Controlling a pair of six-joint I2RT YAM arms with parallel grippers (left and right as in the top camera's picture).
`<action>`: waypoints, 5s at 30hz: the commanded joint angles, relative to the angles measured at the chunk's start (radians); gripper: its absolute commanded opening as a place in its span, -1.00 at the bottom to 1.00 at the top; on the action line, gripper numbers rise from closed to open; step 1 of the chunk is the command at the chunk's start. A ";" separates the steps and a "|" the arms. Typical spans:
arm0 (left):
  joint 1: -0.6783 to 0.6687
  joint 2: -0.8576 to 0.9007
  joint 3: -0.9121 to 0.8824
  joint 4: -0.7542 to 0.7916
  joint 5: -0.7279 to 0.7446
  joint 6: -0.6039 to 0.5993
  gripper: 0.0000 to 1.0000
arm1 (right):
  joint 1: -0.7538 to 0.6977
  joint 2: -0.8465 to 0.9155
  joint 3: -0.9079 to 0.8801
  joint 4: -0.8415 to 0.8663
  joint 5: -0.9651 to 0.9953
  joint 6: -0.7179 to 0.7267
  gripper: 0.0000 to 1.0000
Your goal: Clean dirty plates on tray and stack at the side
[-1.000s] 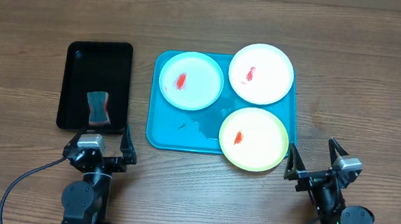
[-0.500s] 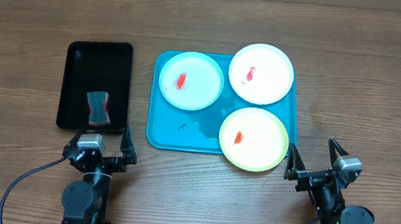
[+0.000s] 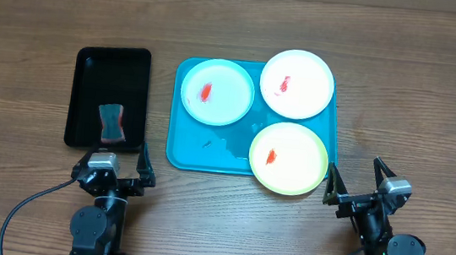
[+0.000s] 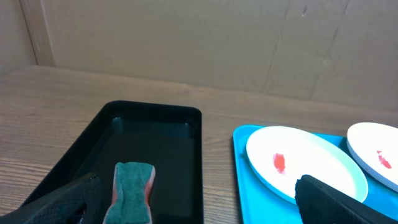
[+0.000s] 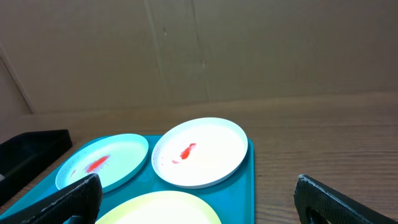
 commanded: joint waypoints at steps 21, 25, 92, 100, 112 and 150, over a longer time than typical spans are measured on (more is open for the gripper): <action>-0.004 -0.013 -0.007 0.005 0.011 -0.011 1.00 | 0.006 -0.012 -0.011 0.004 0.006 -0.003 1.00; -0.004 -0.013 -0.007 0.005 0.011 -0.011 0.99 | 0.006 -0.012 -0.011 0.004 0.006 -0.003 1.00; -0.004 -0.013 -0.007 0.005 0.011 -0.011 0.99 | 0.006 -0.012 -0.011 0.004 0.006 -0.003 1.00; -0.004 -0.013 -0.007 0.005 0.011 -0.011 0.99 | 0.006 -0.012 -0.011 0.004 0.006 -0.003 1.00; -0.004 -0.013 -0.007 0.005 0.011 -0.011 0.99 | 0.006 -0.012 -0.011 0.004 0.006 -0.003 1.00; -0.002 -0.013 -0.007 0.061 0.040 -0.003 1.00 | 0.006 0.005 0.055 0.009 -0.083 0.058 1.00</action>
